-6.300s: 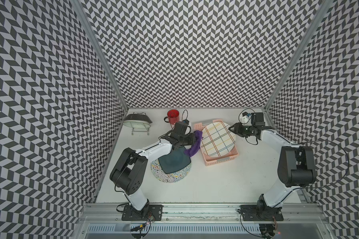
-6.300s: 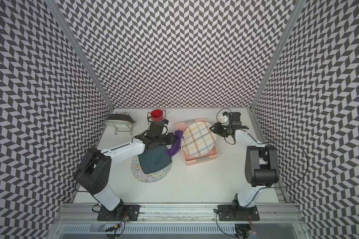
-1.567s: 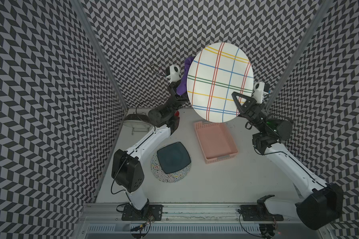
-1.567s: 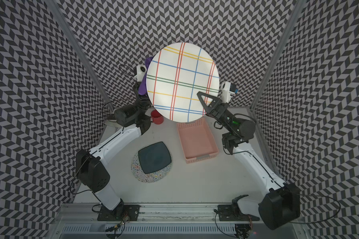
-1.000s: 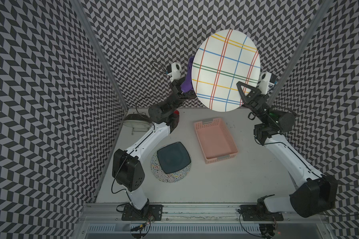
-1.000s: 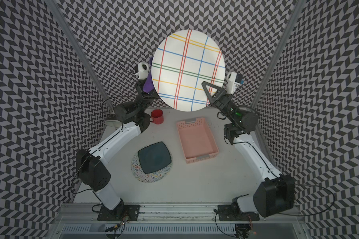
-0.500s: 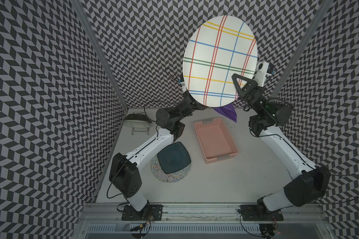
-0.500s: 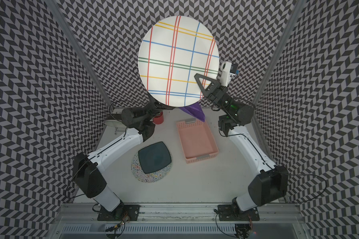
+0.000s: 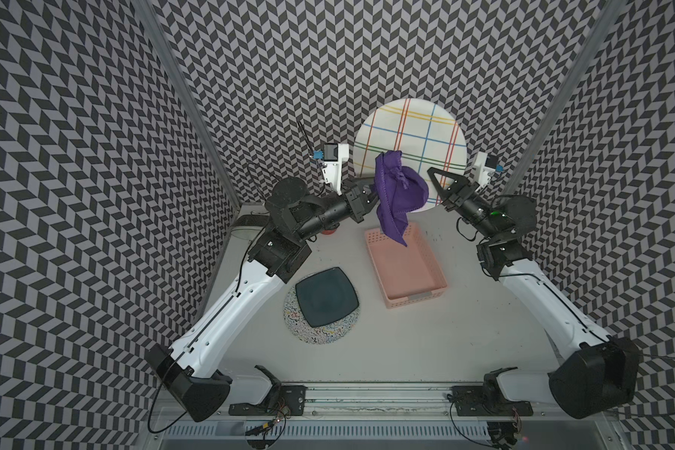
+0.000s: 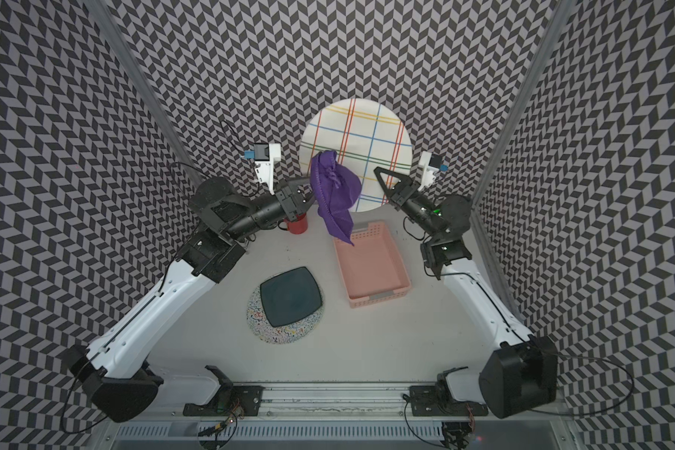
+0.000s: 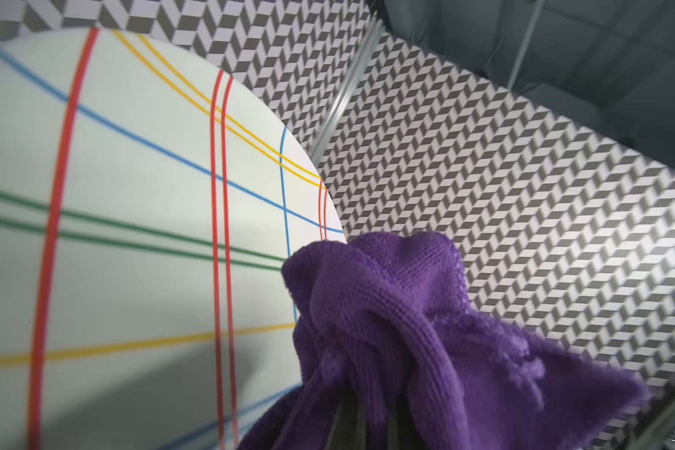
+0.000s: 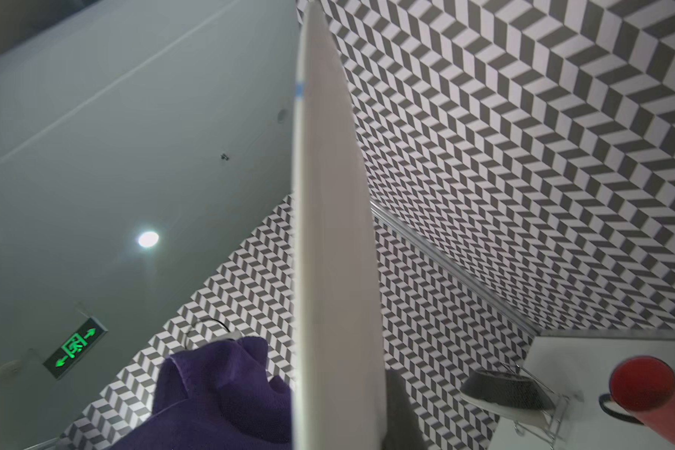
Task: Wipe the wet plate dry
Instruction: Wipe the plate with towel.
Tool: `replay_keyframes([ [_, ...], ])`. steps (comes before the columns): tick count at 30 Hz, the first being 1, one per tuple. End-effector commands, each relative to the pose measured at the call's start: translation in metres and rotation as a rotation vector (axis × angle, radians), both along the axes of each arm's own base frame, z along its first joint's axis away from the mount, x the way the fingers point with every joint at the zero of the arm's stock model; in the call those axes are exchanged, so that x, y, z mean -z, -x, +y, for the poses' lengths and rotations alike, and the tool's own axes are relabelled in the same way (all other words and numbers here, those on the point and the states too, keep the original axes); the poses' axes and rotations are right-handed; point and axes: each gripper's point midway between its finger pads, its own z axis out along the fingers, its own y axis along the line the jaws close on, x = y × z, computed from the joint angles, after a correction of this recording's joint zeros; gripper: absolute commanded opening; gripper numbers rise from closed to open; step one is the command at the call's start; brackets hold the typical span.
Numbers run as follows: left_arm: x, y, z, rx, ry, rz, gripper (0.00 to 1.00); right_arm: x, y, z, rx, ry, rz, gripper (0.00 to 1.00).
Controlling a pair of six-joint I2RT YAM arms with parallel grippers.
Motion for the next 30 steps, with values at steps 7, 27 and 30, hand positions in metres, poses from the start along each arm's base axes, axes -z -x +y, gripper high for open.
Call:
replay_keyframes([
  [7,0.065,-0.102,0.084,-0.388,-0.151,0.15,0.0,0.002,0.072,0.044,-0.144,0.124,-0.18,0.0],
  [27,0.106,-0.1,0.085,-0.367,-0.373,0.111,0.0,-0.021,0.099,0.07,-0.221,0.127,-0.277,0.0],
  [30,0.1,-0.118,0.091,-0.442,-0.39,0.095,0.0,-0.026,0.11,0.096,-0.283,0.168,-0.32,0.0],
])
